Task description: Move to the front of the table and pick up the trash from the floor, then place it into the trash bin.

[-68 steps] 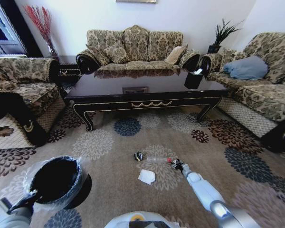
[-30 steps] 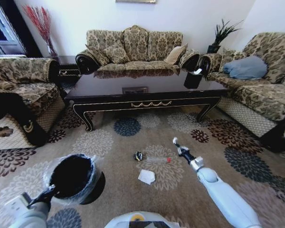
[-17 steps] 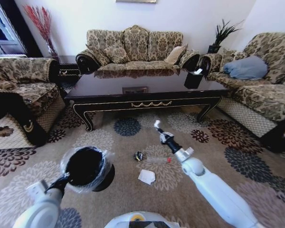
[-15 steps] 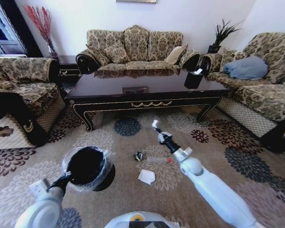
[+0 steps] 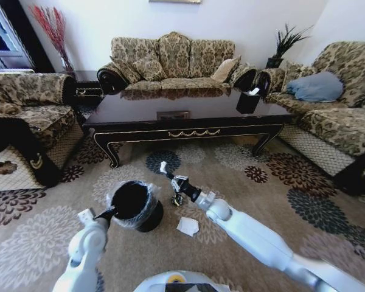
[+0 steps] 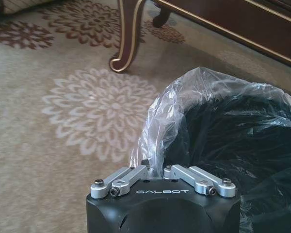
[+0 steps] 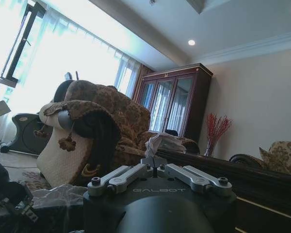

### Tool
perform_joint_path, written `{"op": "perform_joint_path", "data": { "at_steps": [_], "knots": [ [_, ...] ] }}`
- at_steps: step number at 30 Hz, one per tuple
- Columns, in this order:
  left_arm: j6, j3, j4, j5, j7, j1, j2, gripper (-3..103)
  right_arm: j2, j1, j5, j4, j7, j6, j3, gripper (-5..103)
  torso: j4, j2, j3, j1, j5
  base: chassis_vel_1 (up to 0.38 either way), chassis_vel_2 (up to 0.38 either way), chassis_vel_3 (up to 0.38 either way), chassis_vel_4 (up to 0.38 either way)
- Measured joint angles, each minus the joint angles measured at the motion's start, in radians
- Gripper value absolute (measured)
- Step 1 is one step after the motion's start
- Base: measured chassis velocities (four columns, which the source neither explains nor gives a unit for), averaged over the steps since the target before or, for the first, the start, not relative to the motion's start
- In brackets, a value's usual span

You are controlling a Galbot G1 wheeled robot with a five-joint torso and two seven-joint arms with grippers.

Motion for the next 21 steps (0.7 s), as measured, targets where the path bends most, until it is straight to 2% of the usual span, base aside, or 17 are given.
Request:
{"op": "perform_joint_path", "data": {
  "at_steps": [7, 21],
  "knots": [
    [-0.025, 0.048, 0.026, -0.006, 0.018, -0.037, 0.033, 4, 0.055, 0.007, -0.04, -0.069, -0.003, 0.018, -0.042, 0, 0.0001, 0.0, 0.0, 0.0, 0.0001, 0.0, 0.0, 0.0, 0.0],
    [-0.04, 0.075, 0.024, -0.02, 0.021, -0.063, 0.024, 4, 0.049, -0.027, -0.085, -0.075, -0.02, 0.033, -0.055, 0, 0.0, 0.0, 0.0, 0.0, 0.0001, 0.0, 0.0, 0.0, 0.0]
  ]
}}
